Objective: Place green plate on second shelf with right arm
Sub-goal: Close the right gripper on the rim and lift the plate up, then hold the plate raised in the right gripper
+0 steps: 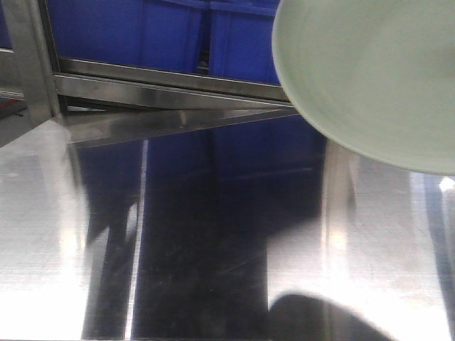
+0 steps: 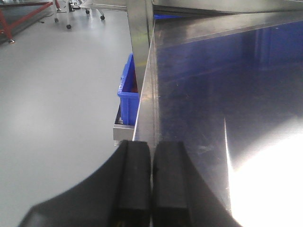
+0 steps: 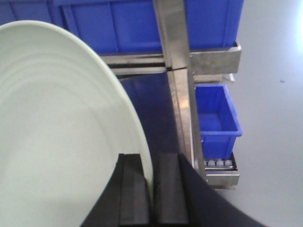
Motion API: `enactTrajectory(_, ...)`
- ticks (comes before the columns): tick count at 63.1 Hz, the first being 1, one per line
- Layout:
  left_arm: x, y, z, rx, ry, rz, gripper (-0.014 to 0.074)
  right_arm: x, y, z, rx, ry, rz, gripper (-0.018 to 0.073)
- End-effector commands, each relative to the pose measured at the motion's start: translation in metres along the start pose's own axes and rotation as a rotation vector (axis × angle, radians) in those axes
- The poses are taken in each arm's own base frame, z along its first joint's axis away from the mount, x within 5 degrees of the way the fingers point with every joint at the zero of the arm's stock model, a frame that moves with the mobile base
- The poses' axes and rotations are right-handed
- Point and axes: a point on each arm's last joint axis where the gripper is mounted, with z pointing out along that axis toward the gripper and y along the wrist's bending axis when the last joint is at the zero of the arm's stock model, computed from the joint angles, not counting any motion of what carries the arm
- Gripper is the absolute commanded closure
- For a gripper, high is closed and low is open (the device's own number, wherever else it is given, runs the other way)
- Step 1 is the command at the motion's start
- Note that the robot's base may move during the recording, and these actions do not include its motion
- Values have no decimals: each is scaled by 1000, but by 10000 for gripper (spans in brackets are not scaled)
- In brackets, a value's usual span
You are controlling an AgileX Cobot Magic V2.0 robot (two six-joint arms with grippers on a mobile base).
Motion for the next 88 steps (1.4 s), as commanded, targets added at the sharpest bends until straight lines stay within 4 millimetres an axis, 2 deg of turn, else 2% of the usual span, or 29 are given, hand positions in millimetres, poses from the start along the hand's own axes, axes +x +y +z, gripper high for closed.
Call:
enactTrajectory(1,7,-2,3,20,-38,4,472,-13,2,-15,-35,-173,-2,508)
enactTrajectory(13,7,-2,3,20,-38,4,472,1,-5,-29,-26,-221,0,508)
enactTrajectory(24,7,-2,3,20,-38,4,472,9,-7,-33,-27,-228,0,508)
enactTrajectory(88,7,-2,3,20,-38,4,472,9,-7,-33,-26,-225,0,511)
